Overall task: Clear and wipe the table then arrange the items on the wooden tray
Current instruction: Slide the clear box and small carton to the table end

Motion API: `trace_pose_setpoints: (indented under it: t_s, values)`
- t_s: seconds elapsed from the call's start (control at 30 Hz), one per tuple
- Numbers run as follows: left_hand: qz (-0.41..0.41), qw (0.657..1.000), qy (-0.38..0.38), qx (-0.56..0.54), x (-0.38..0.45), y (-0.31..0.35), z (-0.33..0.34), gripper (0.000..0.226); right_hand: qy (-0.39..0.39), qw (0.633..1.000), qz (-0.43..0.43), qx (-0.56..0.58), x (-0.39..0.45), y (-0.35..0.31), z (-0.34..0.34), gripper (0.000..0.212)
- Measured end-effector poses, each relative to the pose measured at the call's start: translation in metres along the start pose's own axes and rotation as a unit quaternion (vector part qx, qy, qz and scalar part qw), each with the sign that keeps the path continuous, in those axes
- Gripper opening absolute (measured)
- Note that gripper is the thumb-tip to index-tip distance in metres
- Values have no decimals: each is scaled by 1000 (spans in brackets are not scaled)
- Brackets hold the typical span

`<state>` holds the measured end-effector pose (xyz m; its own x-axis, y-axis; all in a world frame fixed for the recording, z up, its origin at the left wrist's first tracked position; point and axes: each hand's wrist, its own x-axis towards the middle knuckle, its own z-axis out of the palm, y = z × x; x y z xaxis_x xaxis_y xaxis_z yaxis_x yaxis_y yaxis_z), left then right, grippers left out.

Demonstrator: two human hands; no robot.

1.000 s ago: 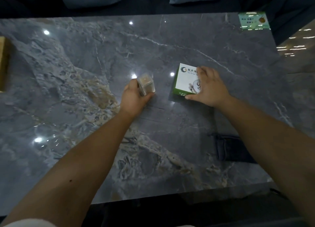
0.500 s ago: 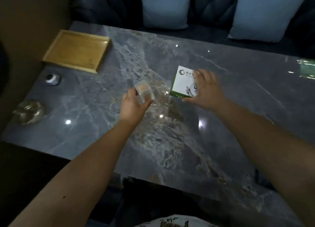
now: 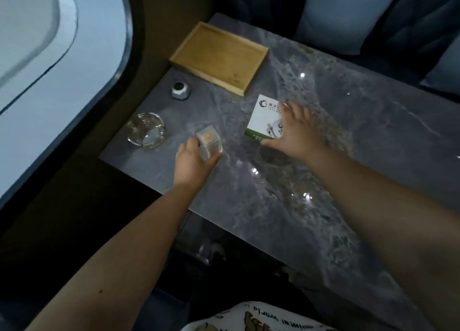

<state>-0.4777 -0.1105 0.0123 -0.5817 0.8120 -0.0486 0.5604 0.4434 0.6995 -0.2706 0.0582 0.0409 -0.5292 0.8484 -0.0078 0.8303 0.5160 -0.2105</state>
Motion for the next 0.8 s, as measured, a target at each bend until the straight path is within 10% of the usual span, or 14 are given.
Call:
trace_pose_setpoints:
  t_s: [0.8]
  values:
    - [48,992,25,115,55,-89,19,53,-23,998,14,-56,127,-114,91,115]
